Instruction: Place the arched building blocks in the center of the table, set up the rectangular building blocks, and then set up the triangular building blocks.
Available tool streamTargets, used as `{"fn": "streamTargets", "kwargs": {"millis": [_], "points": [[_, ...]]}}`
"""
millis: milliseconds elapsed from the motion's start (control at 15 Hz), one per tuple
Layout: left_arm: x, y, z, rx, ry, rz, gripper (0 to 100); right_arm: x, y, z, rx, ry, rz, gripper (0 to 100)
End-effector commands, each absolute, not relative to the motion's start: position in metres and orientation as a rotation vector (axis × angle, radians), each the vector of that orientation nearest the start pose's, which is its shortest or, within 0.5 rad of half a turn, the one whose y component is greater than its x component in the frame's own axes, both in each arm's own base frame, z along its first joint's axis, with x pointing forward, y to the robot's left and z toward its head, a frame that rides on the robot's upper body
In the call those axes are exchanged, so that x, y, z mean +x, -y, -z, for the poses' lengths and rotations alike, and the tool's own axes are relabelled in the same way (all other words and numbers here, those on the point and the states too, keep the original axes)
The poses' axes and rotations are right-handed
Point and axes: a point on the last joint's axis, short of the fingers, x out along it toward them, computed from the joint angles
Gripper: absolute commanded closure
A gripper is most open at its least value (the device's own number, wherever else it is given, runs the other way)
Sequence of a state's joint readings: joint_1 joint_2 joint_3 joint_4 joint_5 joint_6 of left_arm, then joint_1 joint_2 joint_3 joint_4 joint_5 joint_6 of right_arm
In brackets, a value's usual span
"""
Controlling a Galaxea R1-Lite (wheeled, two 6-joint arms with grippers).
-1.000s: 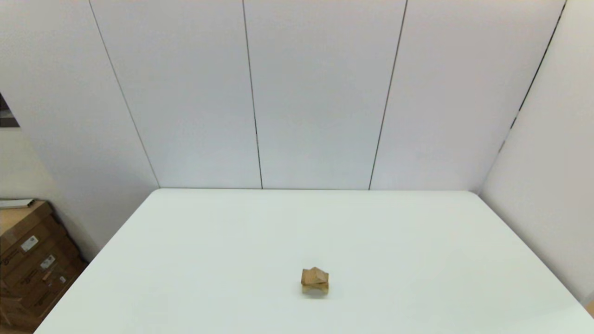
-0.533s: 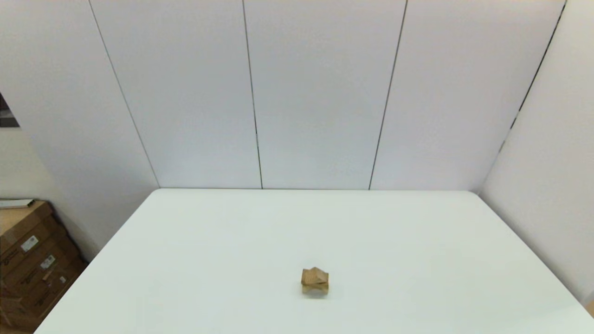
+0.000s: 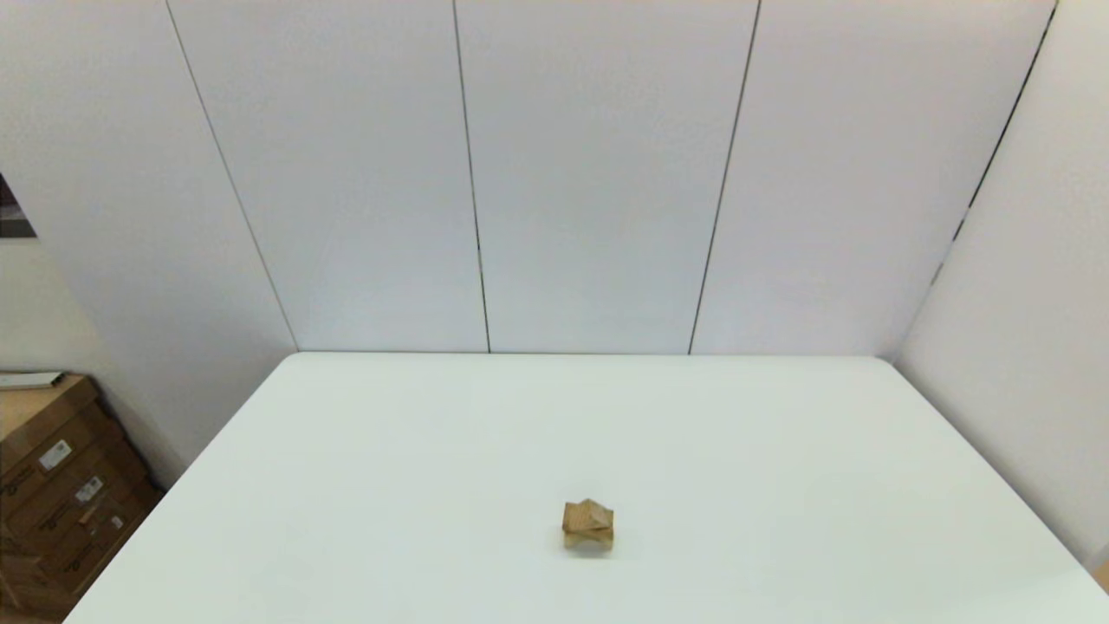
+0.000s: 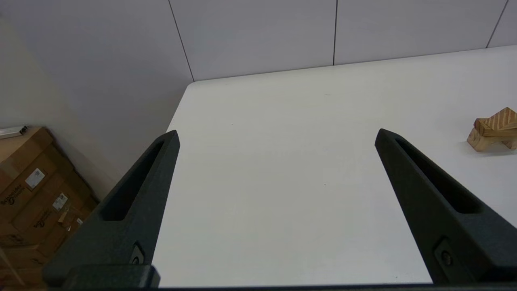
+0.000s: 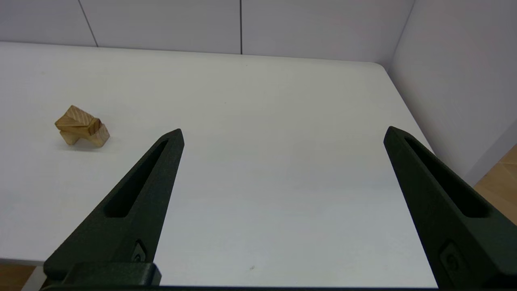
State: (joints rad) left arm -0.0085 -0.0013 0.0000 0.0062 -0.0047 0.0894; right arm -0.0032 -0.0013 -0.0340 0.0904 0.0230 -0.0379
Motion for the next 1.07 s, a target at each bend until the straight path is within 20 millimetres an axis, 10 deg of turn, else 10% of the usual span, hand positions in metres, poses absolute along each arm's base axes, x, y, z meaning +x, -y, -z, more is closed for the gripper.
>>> {"fn": "streamTargets", "kwargs": {"millis": [67,1067], "points": [[-0.0228,-0.0001,-0.0749,0.089,-0.006,0.013,0,-0.0257,-0.0006,-0.0759,-0.038,-0.055,-0.021,0],[-0.0228,-0.0001,-0.0749,0.089,-0.006,0.013,0,-0.0257,-0.0004,-0.0758,-0.036,-0.052,-0.012,0]]}}
